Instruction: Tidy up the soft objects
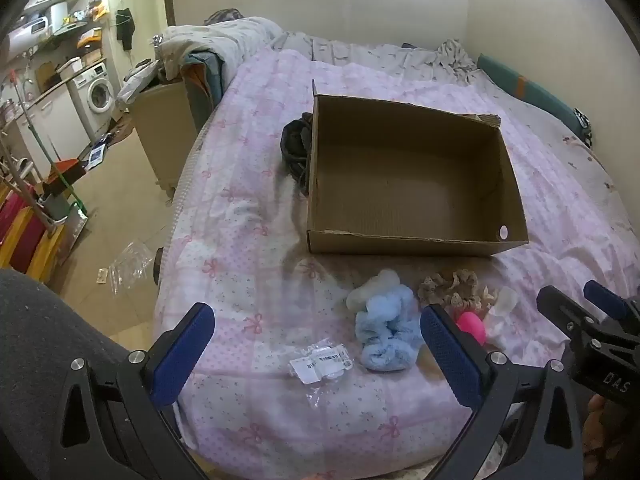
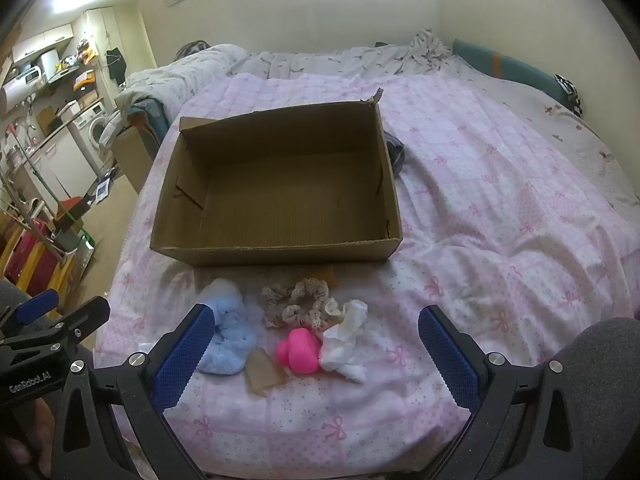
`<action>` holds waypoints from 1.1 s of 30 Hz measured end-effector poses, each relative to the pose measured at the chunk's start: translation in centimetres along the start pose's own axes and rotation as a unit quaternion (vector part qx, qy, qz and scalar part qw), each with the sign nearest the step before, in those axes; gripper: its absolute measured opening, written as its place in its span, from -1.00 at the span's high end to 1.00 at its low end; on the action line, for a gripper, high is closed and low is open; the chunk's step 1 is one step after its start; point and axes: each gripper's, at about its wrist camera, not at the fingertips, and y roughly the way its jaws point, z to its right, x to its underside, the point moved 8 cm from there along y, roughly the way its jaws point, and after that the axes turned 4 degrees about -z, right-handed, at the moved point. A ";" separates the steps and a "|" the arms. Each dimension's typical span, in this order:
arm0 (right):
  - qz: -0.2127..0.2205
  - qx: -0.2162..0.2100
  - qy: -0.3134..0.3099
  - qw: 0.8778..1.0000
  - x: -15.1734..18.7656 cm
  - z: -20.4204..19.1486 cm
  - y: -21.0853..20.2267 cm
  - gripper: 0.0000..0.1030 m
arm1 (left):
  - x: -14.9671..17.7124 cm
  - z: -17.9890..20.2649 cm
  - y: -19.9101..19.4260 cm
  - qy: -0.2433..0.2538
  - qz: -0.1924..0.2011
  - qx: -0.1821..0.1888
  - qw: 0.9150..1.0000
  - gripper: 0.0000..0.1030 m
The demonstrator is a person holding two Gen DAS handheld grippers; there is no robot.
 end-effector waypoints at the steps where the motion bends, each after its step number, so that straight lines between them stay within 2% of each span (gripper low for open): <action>1: 0.000 0.000 0.000 1.000 0.0 0.0 0.0 -1.00 | 0.0 0.0 0.0 -0.001 0.003 0.002 1.000 -1.00; 33: -0.001 0.001 0.004 1.000 0.0 0.2 0.0 -1.00 | 0.1 -0.2 0.1 -0.007 -0.004 0.006 1.000 -1.00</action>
